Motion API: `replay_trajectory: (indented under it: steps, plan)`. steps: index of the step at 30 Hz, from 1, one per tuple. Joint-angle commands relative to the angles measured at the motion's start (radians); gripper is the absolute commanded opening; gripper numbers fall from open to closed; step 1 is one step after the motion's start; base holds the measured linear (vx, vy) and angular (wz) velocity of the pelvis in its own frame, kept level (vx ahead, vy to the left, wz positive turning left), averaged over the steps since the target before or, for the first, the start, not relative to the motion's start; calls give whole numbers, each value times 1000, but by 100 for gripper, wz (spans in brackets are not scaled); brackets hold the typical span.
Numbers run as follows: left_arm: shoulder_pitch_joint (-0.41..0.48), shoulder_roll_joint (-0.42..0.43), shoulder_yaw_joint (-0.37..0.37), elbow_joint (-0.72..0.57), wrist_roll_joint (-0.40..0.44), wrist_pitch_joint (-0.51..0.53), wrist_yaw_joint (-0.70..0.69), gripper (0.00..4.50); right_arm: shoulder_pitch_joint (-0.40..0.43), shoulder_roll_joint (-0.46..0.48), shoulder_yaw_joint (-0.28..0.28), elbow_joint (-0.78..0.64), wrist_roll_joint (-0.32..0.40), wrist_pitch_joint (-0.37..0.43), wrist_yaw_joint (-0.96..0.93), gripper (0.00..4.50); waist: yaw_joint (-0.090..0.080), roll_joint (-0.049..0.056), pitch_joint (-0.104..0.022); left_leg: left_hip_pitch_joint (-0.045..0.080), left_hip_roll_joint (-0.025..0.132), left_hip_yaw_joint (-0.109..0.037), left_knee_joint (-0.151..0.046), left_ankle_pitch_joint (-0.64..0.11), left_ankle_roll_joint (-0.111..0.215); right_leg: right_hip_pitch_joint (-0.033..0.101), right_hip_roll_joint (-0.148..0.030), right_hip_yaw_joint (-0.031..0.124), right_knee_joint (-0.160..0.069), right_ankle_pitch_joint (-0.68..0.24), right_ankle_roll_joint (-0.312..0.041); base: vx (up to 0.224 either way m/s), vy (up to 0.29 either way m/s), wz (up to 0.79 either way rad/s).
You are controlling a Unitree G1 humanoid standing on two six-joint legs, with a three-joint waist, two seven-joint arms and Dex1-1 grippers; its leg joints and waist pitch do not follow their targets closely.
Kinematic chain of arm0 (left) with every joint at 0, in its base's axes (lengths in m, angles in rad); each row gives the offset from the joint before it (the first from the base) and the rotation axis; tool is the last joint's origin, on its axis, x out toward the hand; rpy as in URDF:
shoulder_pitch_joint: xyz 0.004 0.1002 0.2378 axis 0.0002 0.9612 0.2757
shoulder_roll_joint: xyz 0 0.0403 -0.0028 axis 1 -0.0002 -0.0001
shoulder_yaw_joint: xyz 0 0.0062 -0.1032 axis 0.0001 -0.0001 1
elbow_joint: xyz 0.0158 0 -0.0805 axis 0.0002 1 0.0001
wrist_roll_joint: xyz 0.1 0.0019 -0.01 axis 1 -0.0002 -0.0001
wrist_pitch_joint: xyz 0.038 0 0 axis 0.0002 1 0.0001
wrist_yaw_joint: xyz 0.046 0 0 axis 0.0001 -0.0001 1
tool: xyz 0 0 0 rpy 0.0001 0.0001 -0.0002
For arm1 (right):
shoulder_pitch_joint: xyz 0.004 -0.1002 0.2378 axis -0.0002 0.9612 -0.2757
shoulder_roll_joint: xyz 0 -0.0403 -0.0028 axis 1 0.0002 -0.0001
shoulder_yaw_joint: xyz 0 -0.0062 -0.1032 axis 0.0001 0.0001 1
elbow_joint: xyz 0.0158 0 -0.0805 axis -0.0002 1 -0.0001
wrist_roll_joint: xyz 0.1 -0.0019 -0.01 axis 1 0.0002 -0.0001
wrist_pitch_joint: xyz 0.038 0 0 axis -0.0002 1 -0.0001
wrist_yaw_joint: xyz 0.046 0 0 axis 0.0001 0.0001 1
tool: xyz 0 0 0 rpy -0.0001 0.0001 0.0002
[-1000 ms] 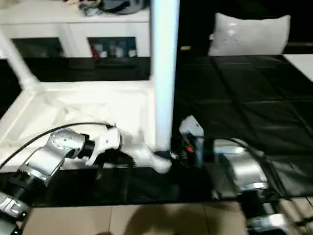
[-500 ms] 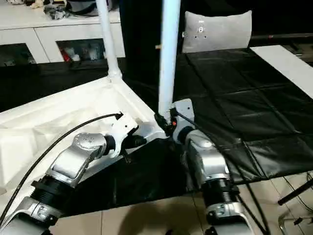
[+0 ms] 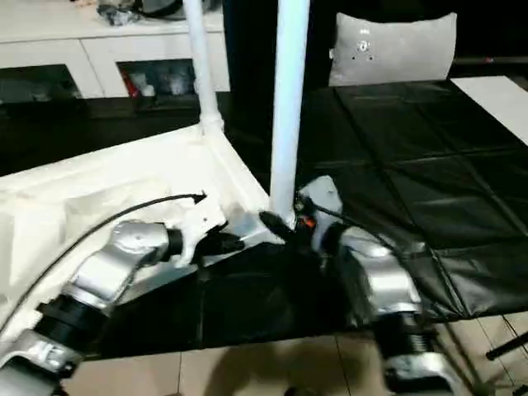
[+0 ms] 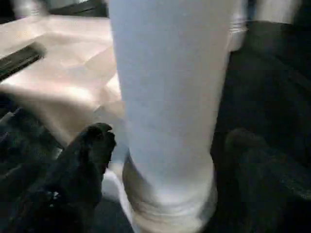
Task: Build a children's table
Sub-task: Rotate leg to tighten
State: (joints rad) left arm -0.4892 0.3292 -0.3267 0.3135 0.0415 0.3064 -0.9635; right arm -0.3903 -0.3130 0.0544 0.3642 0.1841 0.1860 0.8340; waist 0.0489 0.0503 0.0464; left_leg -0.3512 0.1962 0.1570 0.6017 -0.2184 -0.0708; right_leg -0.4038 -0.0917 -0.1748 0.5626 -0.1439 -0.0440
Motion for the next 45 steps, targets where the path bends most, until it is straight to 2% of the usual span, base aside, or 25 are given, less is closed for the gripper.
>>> replay_trajectory:
  steps: [1,2,8,11,14,15,16,19,20,23,30,32,34,38,39,41,43,45]
  plan:
    - [-20,38,-28,10,2,-59,-88,0,-2,-47,13,-26,24,7,109,412,7,-9,-68,-4,35,-7,-65,-143,101,71,-71,67,-72,-362,-76,0,0,0]
    - [-22,62,-40,20,-3,-90,-137,0,-4,-82,19,-28,36,12,175,412,8,-13,-67,-4,34,-5,-65,-141,103,70,-70,68,-73,-363,-76,0,0,0]
    - [-36,120,-88,48,-3,-193,-271,0,-23,-154,46,-22,75,26,359,412,39,-14,-72,-4,38,-3,-61,-89,121,68,-71,69,-61,-318,-100,0,0,0]
    - [-46,132,-101,67,0,-227,-307,0,-30,-170,62,-20,86,31,411,387,50,-15,-74,-2,43,-2,-61,-78,116,66,-73,72,-57,-310,-107,0,0,0]
    - [-56,145,-116,74,-6,-262,-360,0,-37,-181,87,-17,93,29,471,364,63,-17,-75,-1,41,-1,-61,-81,111,67,-74,71,-59,-326,-100,0,0,0]
    - [-56,152,-124,68,-9,-267,-385,0,-40,-183,97,-15,97,32,497,364,66,-17,-75,-2,43,-1,-62,-79,109,66,-74,72,-57,-322,-100,0,0,0]
    - [-57,156,-128,67,-12,-274,-403,0,-42,-186,103,-13,100,35,517,335,67,-18,-75,-2,44,-1,-62,-79,106,66,-74,72,-56,-322,-102,0,0,0]
    - [-51,163,-136,54,-28,-286,-445,0,-38,-187,114,-15,114,40,566,327,72,-19,-75,-1,44,-1,-62,-83,102,66,-75,72,-57,-332,-101,0,0,0]
    - [-51,163,-136,55,-28,-288,-447,0,-38,-187,115,-16,114,40,569,303,73,-17,-75,-1,45,-1,-62,-86,101,65,-75,72,-58,-336,-100,0,0,0]
    - [-52,162,-138,58,-29,-296,-450,0,-35,-187,119,-21,118,42,582,287,78,-20,-75,-1,45,-1,-63,-82,94,66,-75,73,-57,-335,-98,0,0,0]
    - [-57,153,-141,81,-22,-323,-452,0,-29,-169,140,-32,132,59,609,223,85,-19,-76,0,42,0,-62,-79,88,65,-73,71,-59,-352,-84,0,0,0]
    - [-56,153,-140,81,-23,-322,-454,0,-26,-168,141,-35,134,63,613,218,87,-19,-77,0,43,0,-62,-79,88,65,-74,71,-60,-352,-83,0,0,0]
    - [-54,154,-139,81,-27,-319,-457,0,-21,-169,141,-39,134,67,619,207,89,-18,-77,1,43,0,-62,-80,85,65,-73,71,-59,-352,-82,0,0,0]
    - [-39,141,-120,55,-50,-245,-433,0,3,-165,132,-69,145,98,600,199,90,-18,-78,0,45,-1,-62,-73,85,66,-74,72,-57,-336,-85,0,0,0]
    - [-34,107,-89,19,-77,-135,-368,0,1,-147,125,-91,126,150,511,199,89,-19,-77,0,46,-1,-63,-71,83,66,-74,73,-56,-334,-87,0,0,0]
    - [-34,89,-76,8,-79,-99,-328,0,-4,-132,117,-93,113,168,457,198,85,-17,-73,1,44,0,-64,-78,71,64,-73,72,-60,-355,-88,0,0,0]
    - [-33,56,-57,-9,-76,-39,-256,0,-14,-91,98,-87,91,183,345,198,81,-20,-67,5,31,3,-62,-123,53,62,-72,65,-79,-466,-48,0,0,0]
    - [-32,31,-44,-21,-74,-7,-208,0,-21,-56,82,-77,78,194,262,198,72,-23,-64,4,28,2,-63,-135,38,64,-71,58,-88,-515,-16,0,0,0]
